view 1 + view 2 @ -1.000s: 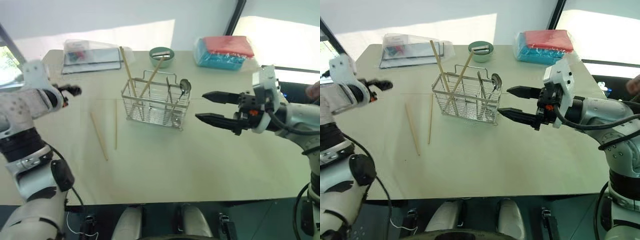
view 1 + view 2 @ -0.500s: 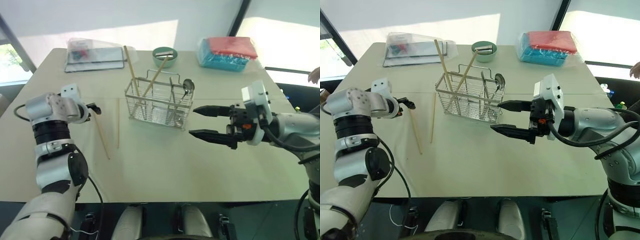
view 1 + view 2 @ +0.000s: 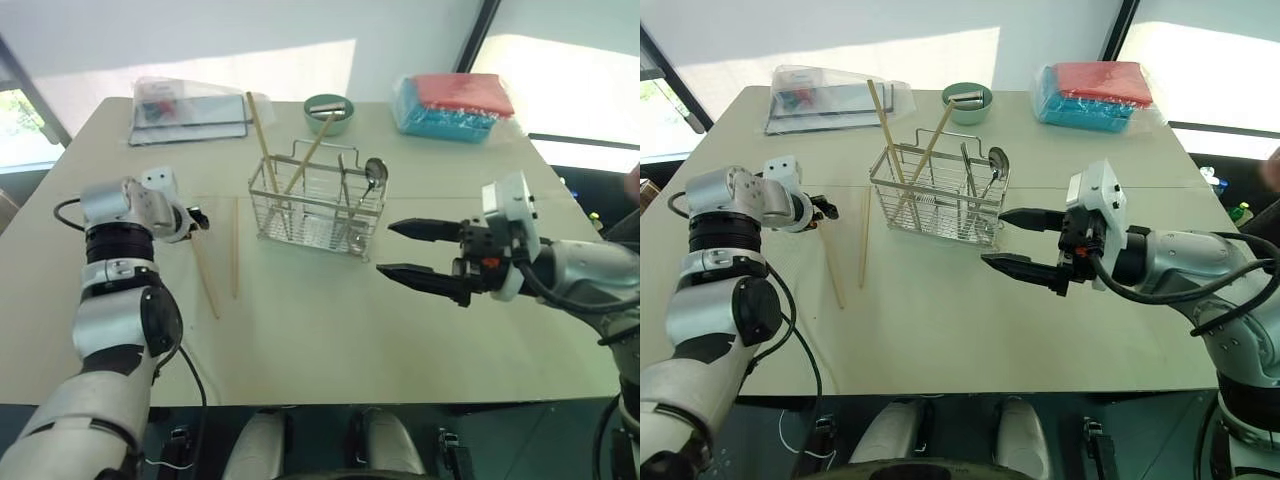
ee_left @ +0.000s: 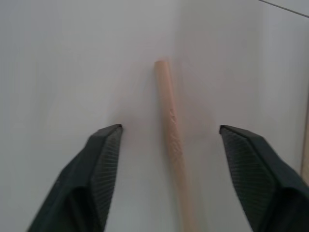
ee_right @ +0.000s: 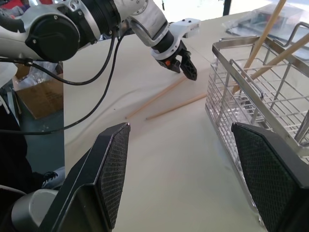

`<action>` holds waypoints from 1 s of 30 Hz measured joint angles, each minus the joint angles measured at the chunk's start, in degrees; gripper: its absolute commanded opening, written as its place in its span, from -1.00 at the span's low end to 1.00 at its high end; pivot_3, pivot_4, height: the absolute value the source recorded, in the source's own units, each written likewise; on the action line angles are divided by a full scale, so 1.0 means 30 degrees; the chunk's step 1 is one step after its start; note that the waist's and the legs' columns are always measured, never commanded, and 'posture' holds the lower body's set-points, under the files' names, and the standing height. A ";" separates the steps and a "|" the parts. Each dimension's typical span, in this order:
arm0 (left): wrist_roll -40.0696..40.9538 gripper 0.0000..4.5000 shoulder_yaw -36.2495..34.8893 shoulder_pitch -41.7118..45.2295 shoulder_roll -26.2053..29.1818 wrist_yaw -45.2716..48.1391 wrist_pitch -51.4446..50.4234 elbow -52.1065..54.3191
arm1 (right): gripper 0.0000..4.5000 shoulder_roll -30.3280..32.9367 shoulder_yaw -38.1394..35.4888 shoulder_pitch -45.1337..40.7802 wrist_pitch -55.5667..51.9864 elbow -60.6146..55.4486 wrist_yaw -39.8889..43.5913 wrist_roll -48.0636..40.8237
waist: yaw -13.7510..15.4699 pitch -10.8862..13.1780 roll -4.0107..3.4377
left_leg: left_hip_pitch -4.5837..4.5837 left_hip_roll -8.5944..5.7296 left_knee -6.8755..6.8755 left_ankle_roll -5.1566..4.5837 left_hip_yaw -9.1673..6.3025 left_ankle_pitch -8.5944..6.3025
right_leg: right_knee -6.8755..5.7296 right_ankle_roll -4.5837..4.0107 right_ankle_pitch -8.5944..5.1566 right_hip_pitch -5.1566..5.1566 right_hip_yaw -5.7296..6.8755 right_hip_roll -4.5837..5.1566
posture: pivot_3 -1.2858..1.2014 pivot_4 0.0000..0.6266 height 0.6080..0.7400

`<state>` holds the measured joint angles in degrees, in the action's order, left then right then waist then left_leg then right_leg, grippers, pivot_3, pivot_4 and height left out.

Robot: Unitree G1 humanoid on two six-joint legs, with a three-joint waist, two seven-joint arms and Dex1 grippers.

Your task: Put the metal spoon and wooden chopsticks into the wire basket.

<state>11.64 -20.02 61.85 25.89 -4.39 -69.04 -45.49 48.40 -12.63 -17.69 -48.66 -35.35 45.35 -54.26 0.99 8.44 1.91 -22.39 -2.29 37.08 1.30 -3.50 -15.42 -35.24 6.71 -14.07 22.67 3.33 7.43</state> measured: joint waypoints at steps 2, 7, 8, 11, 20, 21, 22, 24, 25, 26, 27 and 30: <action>-0.0062 -0.53 -0.0035 0.0353 -0.0022 -0.0128 0.0333 -0.0686 | 0.55 0.0044 -0.0114 0.0191 0.0087 -0.0118 0.0017 -0.0024 | 0.0147 0.0000 0.0001 | -0.0002 -0.0004 0.0005 -0.0001 -0.0001 0.0000 | 0.0001 0.0005 0.0003 0.0000 0.0007 -0.0007 | 0.03 -0.52 -0.10; 0.0016 -0.99 -0.0394 0.0901 -0.0132 -0.0364 0.0745 -0.1710 | 0.55 0.0122 -0.0365 0.0498 0.0185 -0.0174 0.0132 -0.0167 | 0.0465 0.0000 0.0005 | -0.0005 -0.0013 0.0009 -0.0008 0.0007 -0.0005 | 0.0011 0.0013 0.0007 -0.0002 0.0008 0.0000 | 0.03 -0.52 -0.10; 0.0020 -0.99 -0.0431 0.0959 -0.0131 -0.0437 0.0771 -0.1811 | 0.55 0.0126 -0.0372 0.0541 0.0205 -0.0174 0.0142 -0.0169 | 0.0460 0.0000 0.0004 | -0.0006 -0.0015 0.0009 -0.0008 0.0007 -0.0006 | 0.0010 0.0013 0.0007 -0.0002 0.0007 0.0002 | 0.03 -0.52 -0.10; 0.0045 -0.99 -0.0593 0.1057 -0.0132 -0.0687 0.0837 -0.1993 | 0.55 0.0135 -0.0397 0.0604 0.0230 -0.0174 0.0135 -0.0173 | 0.0436 0.0000 0.0004 | -0.0006 -0.0013 0.0006 -0.0008 0.0007 -0.0006 | 0.0008 0.0014 0.0007 0.0001 0.0007 0.0000 | 0.03 -0.52 -0.10; -0.0377 -0.99 0.0349 -0.0073 0.1189 0.1683 0.8083 0.1187 | 0.55 0.0138 -0.0677 0.0779 -0.0001 -0.0177 -0.0582 -0.0618 | 0.0434 0.0029 0.0041 | -0.0042 -0.0005 0.0002 0.0154 0.0009 0.0028 | 0.0015 0.0009 0.0010 0.0036 0.0002 0.0043 | 0.03 -0.52 -0.10; -0.0293 -0.99 0.0264 -0.0057 0.1490 0.2262 0.9698 0.1910 | 0.55 0.0139 -0.0756 0.0777 -0.0123 -0.0179 -0.0759 -0.0841 | 0.0443 0.0029 0.0041 | -0.0043 -0.0007 0.0002 0.0160 0.0011 0.0025 | 0.0028 0.0008 0.0010 0.0030 0.0003 0.0050 | 0.03 -0.52 -0.10; -0.0191 -0.99 0.0181 0.0041 0.1727 0.2813 1.0926 0.2452 | 0.55 0.0144 -0.0849 0.0778 -0.0256 -0.0186 -0.0878 -0.1027 | 0.0442 0.0028 0.0040 | -0.0042 -0.0010 0.0004 0.0162 0.0013 0.0024 | 0.0031 0.0008 0.0011 0.0024 0.0003 0.0056 | 0.03 -0.52 -0.10; 0.0493 -0.99 -0.0151 0.0551 0.2000 0.4440 1.3454 0.3888 | 0.55 0.0209 -0.1106 0.0787 -0.0430 -0.0214 -0.1169 -0.1356 | 0.0516 0.0030 0.0046 | -0.0055 -0.0018 0.0016 0.0153 0.0009 0.0018 | 0.0052 0.0009 0.0011 0.0009 0.0022 0.0072 | 0.03 -0.52 -0.10; 0.0965 -0.99 -0.0367 0.0936 0.2013 0.5204 1.4236 0.4536 | 0.55 0.0303 -0.1164 0.0811 -0.0481 -0.0288 -0.1254 -0.1513 | 0.0552 0.0031 0.0049 | -0.0054 -0.0025 0.0022 0.0138 0.0007 0.0010 | 0.0059 0.0009 0.0011 -0.0003 0.0029 0.0078 | 0.03 -0.52 -0.10; 0.1630 -0.99 -0.0583 0.1517 0.1948 0.5995 1.4723 0.5160 | 0.55 0.0456 -0.1186 0.0904 -0.0531 -0.0453 -0.1339 -0.1587 | 0.0583 0.0033 0.0053 | -0.0060 -0.0029 0.0025 0.0091 0.0005 -0.0016 | 0.0068 0.0011 0.0012 -0.0008 0.0033 0.0081 | 0.03 -0.52 -0.10; 0.2292 -0.99 -0.0765 0.2131 0.1799 0.6645 1.4942 0.5752 | 0.55 0.0550 -0.1202 0.1012 -0.0565 -0.0569 -0.1395 -0.1693 | 0.0599 0.0031 0.0059 | -0.0059 -0.0030 0.0028 0.0049 0.0003 -0.0038 | 0.0079 0.0014 0.0013 -0.0019 0.0038 0.0081 | 0.03 -0.52 -0.10; 0.4165 -0.99 -0.0717 0.3880 0.0818 0.8156 1.4765 0.7530 | 0.55 0.0576 -0.1221 0.1234 -0.0587 -0.0784 -0.1784 -0.1899 | 0.0588 0.0026 0.0043 | -0.0030 -0.0044 0.0041 -0.0056 0.0005 -0.0036 | 0.0085 0.0025 0.0016 -0.0064 0.0046 0.0083 | 0.03 -0.52 -0.10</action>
<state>24.13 -22.17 73.49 28.35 20.08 -24.74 -22.91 50.13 -16.30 -13.99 -50.42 -37.70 40.00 -59.96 2.75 8.52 2.04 -22.48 -2.42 37.20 1.13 -3.49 -15.53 -34.98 6.79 -14.03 22.47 3.47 7.68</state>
